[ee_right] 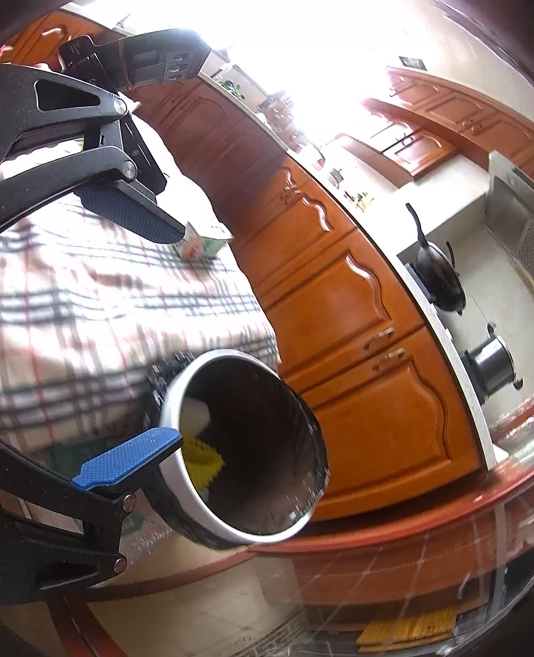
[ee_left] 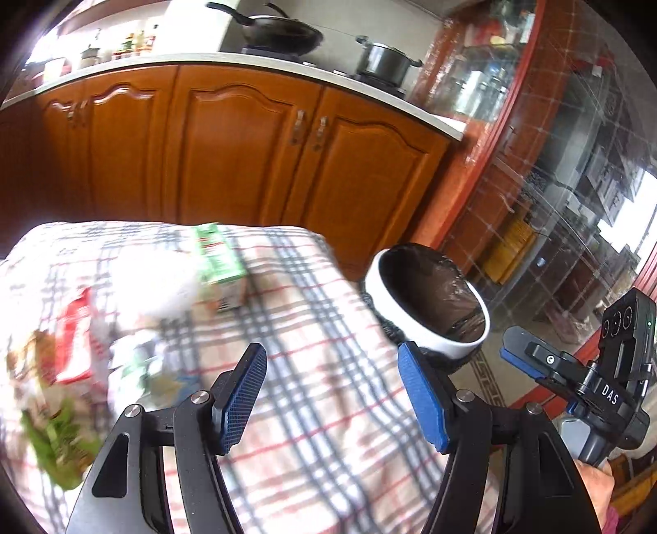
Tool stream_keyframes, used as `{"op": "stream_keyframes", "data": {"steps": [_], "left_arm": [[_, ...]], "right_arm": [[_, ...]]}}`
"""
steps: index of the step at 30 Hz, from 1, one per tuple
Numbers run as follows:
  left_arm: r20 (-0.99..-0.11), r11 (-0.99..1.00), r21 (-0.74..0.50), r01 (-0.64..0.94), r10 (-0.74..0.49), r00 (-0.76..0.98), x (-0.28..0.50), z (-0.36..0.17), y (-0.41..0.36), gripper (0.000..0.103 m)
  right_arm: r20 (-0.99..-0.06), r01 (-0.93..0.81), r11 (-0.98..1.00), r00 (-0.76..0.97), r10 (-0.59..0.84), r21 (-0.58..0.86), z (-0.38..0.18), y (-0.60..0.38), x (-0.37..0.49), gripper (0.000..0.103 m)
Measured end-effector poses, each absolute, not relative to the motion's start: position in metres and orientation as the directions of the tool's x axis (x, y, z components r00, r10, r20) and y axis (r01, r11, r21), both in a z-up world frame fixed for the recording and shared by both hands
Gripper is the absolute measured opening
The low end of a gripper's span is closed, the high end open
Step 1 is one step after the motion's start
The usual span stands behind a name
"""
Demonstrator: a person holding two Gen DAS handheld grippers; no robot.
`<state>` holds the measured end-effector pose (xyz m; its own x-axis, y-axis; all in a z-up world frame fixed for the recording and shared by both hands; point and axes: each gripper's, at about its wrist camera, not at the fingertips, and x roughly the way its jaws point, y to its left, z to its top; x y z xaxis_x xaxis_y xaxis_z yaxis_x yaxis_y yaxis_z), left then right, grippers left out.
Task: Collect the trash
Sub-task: 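Move both open grippers back over the table, then grasp the yellow snack wrapper with the left gripper while the right grasps crumpled green paper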
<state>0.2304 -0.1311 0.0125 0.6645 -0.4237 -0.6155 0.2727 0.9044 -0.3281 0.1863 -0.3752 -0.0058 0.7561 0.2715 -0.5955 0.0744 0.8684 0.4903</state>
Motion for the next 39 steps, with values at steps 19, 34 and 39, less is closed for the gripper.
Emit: {"op": "stream_keyframes", "data": {"steps": [19, 34, 39], "left_arm": [[-0.628, 0.96, -0.273, 0.059, -0.224, 0.746, 0.125, 0.035, 0.0, 0.066], [-0.642, 0.977, -0.18, -0.113, -0.03, 0.767, 0.075, 0.041, 0.071, 0.066], [-0.67, 0.978, -0.117, -0.173, 0.051, 0.741, 0.081, 0.033, 0.084, 0.066]], "right_arm": [[-0.596, -0.119, 0.847, 0.659, 0.458, 0.518, -0.012, -0.259, 0.184, 0.092], [-0.637, -0.244, 0.859, 0.586, 0.501, 0.45, -0.021, -0.176, 0.21, 0.092], [-0.66, -0.264, 0.875, 0.578, 0.48, 0.405, -0.027, -0.159, 0.22, 0.092]]}}
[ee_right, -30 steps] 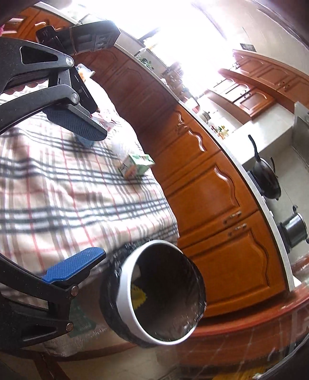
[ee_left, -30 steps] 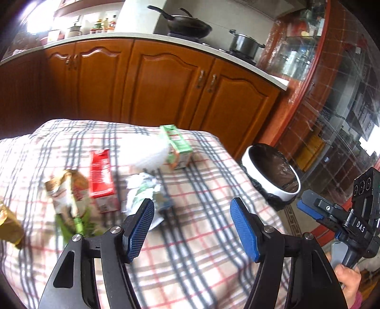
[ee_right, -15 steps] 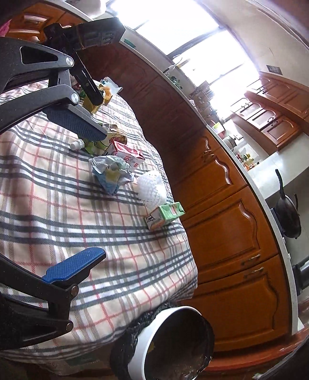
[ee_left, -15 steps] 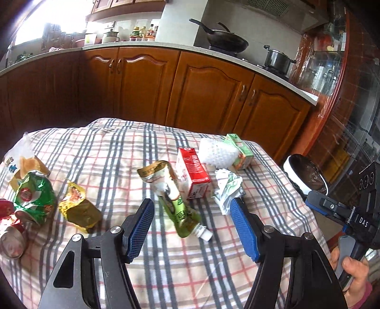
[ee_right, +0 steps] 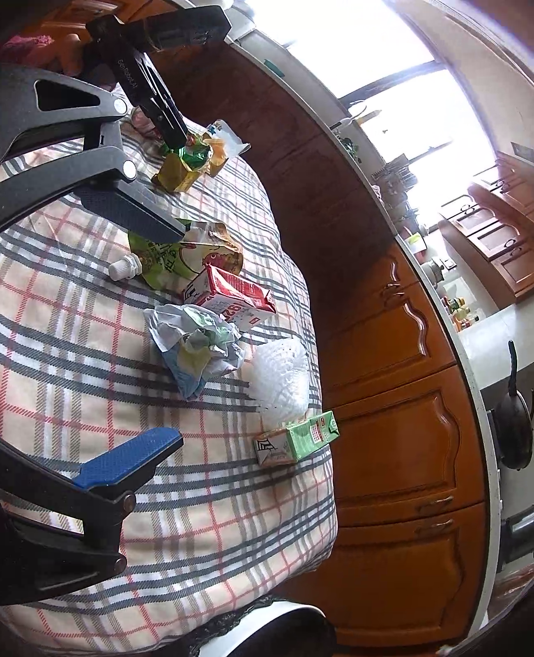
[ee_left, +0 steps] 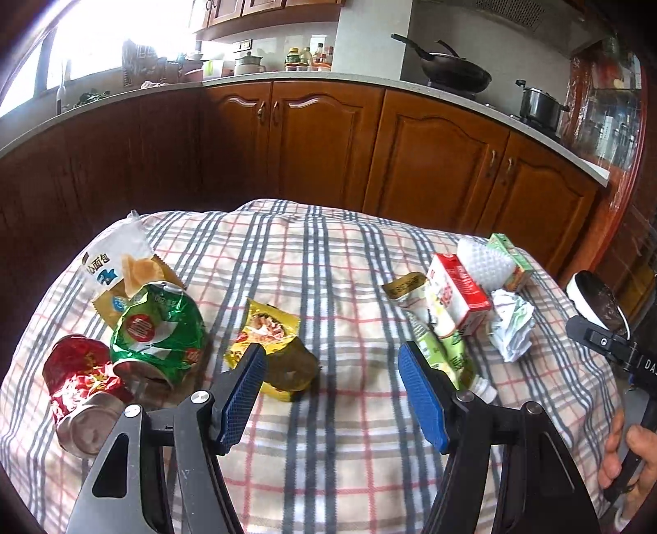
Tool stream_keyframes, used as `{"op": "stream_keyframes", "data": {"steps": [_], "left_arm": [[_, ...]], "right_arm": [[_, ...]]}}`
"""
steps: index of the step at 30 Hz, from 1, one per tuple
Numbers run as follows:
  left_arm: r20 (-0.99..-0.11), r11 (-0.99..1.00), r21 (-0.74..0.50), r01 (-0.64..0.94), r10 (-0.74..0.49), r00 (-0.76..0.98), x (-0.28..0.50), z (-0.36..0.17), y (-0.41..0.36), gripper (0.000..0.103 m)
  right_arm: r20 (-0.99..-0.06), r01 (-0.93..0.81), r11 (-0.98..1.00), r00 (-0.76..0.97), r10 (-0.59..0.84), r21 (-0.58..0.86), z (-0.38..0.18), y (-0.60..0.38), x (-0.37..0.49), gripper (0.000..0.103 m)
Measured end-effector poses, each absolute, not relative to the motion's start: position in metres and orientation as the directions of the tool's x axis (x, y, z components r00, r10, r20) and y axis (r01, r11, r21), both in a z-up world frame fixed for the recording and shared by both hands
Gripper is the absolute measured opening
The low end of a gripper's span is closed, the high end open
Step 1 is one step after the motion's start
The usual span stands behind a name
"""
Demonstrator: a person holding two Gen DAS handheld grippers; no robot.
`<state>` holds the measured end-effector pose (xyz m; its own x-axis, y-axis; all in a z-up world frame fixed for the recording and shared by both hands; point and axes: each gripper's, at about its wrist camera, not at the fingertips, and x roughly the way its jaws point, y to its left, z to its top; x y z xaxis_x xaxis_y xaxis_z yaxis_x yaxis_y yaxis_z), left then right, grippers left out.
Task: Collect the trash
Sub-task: 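Grasp the yellow snack wrapper with the left gripper while the right grasps crumpled green paper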
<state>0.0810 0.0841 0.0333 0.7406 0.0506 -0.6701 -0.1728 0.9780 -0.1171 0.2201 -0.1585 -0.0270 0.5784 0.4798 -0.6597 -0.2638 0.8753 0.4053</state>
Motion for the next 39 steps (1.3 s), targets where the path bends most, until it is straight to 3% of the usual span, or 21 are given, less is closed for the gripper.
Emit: {"op": "stream_keyframes", "data": {"steps": [7, 12, 15, 16, 17, 19, 21, 24, 30, 39], "left_arm": [[-0.708, 0.974, -0.078, -0.211, 0.095, 0.699, 0.102, 0.013, 0.09, 0.066], [-0.727, 0.969, -0.077, -0.234, 0.106, 0.678, 0.114, 0.001, 0.098, 0.059], [-0.747, 0.968, -0.088, -0.236, 0.093, 0.658, 0.125, -0.009, 0.103, 0.034], [-0.756, 0.968, -0.091, -0.235, 0.086, 0.648, 0.129, -0.012, 0.104, 0.02], [-0.765, 0.967, -0.096, -0.236, 0.08, 0.639, 0.133, -0.016, 0.106, 0.011], [-0.769, 0.966, -0.103, -0.236, 0.073, 0.635, 0.137, -0.019, 0.108, 0.006], [-0.762, 0.968, -0.104, -0.229, 0.07, 0.643, 0.138, -0.019, 0.106, 0.002], [-0.743, 0.97, -0.11, -0.217, 0.065, 0.666, 0.137, -0.012, 0.104, 0.0], [-0.679, 0.977, -0.151, -0.15, 0.008, 0.734, 0.135, 0.017, 0.089, 0.0], [-0.645, 0.97, -0.24, 0.036, -0.187, 0.741, 0.147, 0.027, 0.043, 0.0]], "right_arm": [[-0.697, -0.26, 0.889, 0.553, 0.457, 0.376, -0.04, -0.145, 0.237, 0.092], [-0.72, -0.262, 0.894, 0.53, 0.447, 0.363, -0.05, -0.136, 0.247, 0.092], [-0.735, -0.256, 0.9, 0.518, 0.437, 0.354, -0.057, -0.132, 0.254, 0.092], [-0.742, -0.254, 0.903, 0.515, 0.429, 0.346, -0.06, -0.13, 0.256, 0.091], [-0.746, -0.252, 0.905, 0.513, 0.424, 0.341, -0.062, -0.129, 0.258, 0.087], [-0.76, -0.246, 0.909, 0.5, 0.416, 0.335, -0.068, -0.128, 0.261, 0.07], [-0.765, -0.245, 0.907, 0.488, 0.421, 0.343, -0.071, -0.128, 0.262, 0.042], [-0.761, -0.25, 0.908, 0.496, 0.419, 0.337, -0.07, -0.13, 0.26, 0.017], [-0.723, -0.261, 0.893, 0.523, 0.451, 0.368, -0.053, -0.146, 0.247, 0.015], [-0.689, -0.242, 0.889, 0.564, 0.455, 0.389, -0.026, -0.188, 0.221, 0.015]]}}
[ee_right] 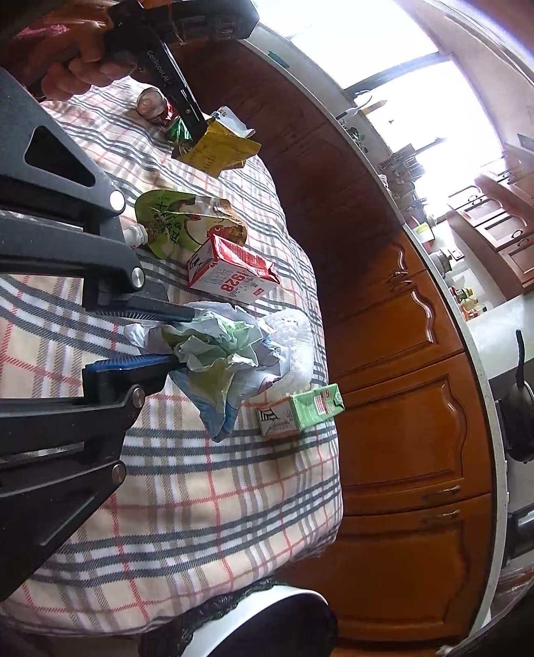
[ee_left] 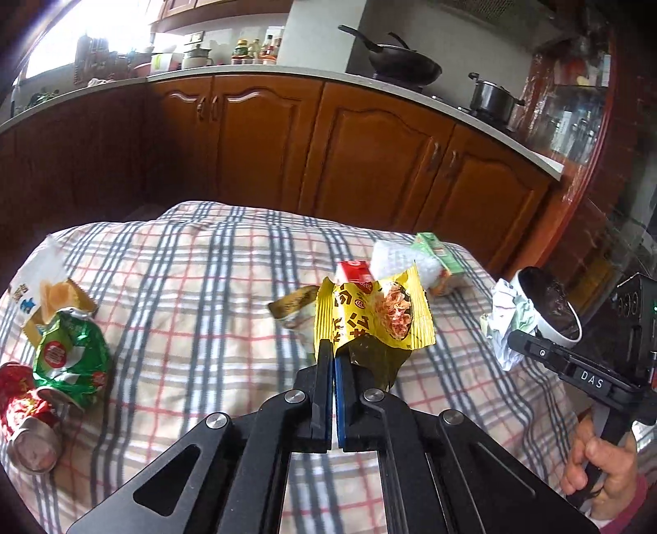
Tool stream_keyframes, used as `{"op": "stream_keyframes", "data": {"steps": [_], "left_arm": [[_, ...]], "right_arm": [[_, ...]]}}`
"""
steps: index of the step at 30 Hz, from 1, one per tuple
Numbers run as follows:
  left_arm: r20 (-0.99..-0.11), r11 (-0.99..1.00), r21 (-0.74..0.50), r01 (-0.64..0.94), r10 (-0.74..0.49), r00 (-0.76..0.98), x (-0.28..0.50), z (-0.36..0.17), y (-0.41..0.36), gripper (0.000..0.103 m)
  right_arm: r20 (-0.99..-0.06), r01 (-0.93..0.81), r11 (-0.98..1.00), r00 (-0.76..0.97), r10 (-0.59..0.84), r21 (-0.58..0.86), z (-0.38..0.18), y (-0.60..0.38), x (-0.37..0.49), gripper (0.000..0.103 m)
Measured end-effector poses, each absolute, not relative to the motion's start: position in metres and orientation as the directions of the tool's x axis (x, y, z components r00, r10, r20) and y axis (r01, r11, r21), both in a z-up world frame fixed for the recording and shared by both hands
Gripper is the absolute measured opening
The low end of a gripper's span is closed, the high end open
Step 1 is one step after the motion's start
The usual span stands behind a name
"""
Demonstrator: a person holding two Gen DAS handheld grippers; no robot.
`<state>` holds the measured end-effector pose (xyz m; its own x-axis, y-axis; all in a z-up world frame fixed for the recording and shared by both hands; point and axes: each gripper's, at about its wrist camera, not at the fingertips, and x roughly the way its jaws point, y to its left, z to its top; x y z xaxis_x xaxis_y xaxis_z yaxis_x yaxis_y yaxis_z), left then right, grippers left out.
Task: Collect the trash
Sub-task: 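Grasp the yellow snack wrapper with the left gripper while the right grasps crumpled green paper, then carry both items over the white bin and open both grippers to drop them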
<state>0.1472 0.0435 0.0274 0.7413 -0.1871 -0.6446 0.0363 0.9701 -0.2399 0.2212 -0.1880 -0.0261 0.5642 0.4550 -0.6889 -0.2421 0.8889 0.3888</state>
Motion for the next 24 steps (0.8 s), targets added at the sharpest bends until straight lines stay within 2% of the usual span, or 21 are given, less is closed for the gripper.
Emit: {"op": "stream_keyframes", "data": {"steps": [11, 24], "left_arm": [[-0.634, 0.931, -0.291, 0.223, -0.362, 0.684, 0.186, 0.029, -0.019, 0.0], [-0.635, 0.899, -0.277, 0.34, -0.437, 0.637, 0.237, 0.024, -0.076, 0.0]], "right_arm": [[-0.689, -0.142, 0.924, 0.628, 0.361, 0.355, -0.01, -0.264, 0.206, 0.015], [-0.684, -0.034, 0.943, 0.68, 0.264, 0.331, 0.001, -0.327, 0.193, 0.015]]}}
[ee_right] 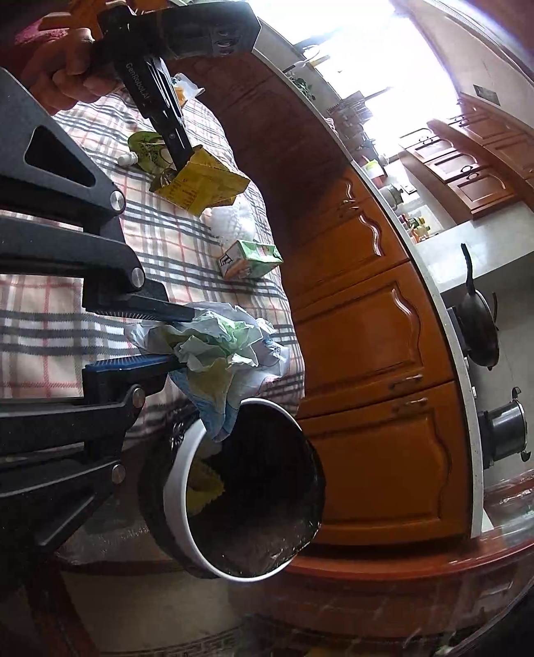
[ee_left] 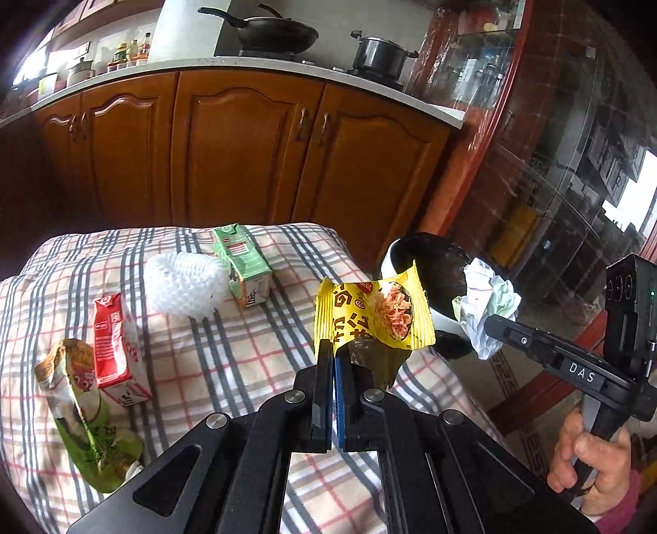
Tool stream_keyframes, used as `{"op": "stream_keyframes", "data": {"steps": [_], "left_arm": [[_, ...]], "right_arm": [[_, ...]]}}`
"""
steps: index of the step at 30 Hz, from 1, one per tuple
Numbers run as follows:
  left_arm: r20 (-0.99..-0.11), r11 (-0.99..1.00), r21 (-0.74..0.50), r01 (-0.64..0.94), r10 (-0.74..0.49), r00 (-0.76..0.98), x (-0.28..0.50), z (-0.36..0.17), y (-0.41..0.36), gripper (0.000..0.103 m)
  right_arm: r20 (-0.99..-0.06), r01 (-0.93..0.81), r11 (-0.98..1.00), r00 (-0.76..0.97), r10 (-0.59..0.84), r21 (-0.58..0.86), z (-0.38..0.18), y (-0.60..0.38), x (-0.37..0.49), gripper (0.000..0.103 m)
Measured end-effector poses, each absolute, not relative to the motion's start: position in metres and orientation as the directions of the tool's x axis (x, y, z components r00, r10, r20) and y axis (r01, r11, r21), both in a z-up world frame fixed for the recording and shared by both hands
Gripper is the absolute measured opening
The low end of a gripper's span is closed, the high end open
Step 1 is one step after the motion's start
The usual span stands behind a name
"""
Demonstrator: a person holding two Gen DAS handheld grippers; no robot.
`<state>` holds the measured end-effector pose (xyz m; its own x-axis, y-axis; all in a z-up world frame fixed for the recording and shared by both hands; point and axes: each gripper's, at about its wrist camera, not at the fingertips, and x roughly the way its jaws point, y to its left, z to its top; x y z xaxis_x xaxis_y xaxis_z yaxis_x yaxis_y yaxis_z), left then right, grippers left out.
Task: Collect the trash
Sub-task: 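Carry both items over the white bin and open both grippers to drop them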
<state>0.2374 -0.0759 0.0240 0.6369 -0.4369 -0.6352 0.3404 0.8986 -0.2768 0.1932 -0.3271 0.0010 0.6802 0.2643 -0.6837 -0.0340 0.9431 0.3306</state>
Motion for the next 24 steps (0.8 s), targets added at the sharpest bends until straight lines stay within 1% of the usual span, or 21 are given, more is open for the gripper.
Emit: {"op": "stream_keyframes", "data": {"steps": [7, 11, 24], "left_arm": [[-0.644, 0.882, -0.278, 0.38, -0.465, 0.608, 0.264, 0.02, -0.109, 0.0], [-0.65, 0.87, -0.276, 0.409, -0.482, 0.587, 0.282, 0.018, -0.14, 0.0], [-0.688, 0.845, -0.205, 0.494, -0.483, 0.541, 0.352, 0.021, -0.231, 0.0]], "right_arm": [[-0.688, 0.011, 0.942, 0.686, 0.236, 0.334, 0.0, -0.359, 0.194, 0.015], [-0.693, 0.037, 0.942, 0.688, 0.217, 0.332, 0.0, -0.376, 0.199, 0.015], [-0.739, 0.082, 0.945, 0.645, 0.193, 0.318, -0.012, -0.431, 0.237, 0.015]]}}
